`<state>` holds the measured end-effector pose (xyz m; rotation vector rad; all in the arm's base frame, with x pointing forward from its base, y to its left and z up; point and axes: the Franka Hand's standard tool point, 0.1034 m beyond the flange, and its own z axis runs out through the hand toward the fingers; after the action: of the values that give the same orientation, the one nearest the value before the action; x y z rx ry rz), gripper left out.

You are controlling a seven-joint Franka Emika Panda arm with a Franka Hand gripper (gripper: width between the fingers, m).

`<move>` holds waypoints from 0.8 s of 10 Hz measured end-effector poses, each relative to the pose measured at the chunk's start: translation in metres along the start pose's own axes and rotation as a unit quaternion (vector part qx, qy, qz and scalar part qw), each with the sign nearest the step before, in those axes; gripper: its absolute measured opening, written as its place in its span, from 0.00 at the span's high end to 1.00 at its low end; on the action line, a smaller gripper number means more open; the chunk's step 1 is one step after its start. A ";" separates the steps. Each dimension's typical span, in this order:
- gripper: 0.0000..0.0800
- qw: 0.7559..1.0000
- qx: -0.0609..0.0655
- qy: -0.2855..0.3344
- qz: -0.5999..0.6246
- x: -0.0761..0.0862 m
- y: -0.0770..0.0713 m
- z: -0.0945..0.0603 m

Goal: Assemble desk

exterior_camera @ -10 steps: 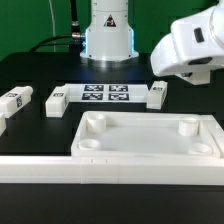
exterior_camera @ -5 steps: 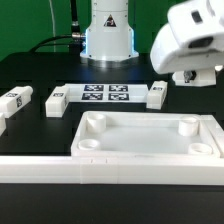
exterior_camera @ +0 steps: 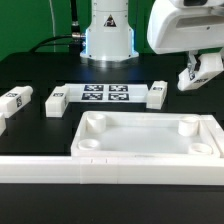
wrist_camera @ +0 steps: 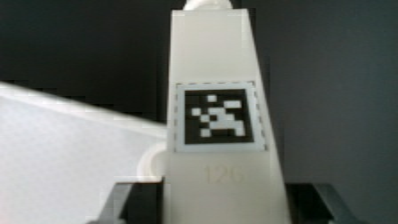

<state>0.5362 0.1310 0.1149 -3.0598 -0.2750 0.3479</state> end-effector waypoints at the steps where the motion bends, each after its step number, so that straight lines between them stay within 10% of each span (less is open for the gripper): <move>1: 0.64 0.999 -0.001 0.037 0.000 0.002 0.000 0.000; 8: 0.64 0.973 -0.009 0.230 -0.008 0.033 0.014 -0.058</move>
Offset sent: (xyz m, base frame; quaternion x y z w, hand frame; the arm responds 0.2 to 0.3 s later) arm 0.0341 -0.0107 0.0450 0.0027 0.1630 -0.0167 0.9865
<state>0.5833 0.1218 0.1631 -3.0329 -0.2746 -0.3667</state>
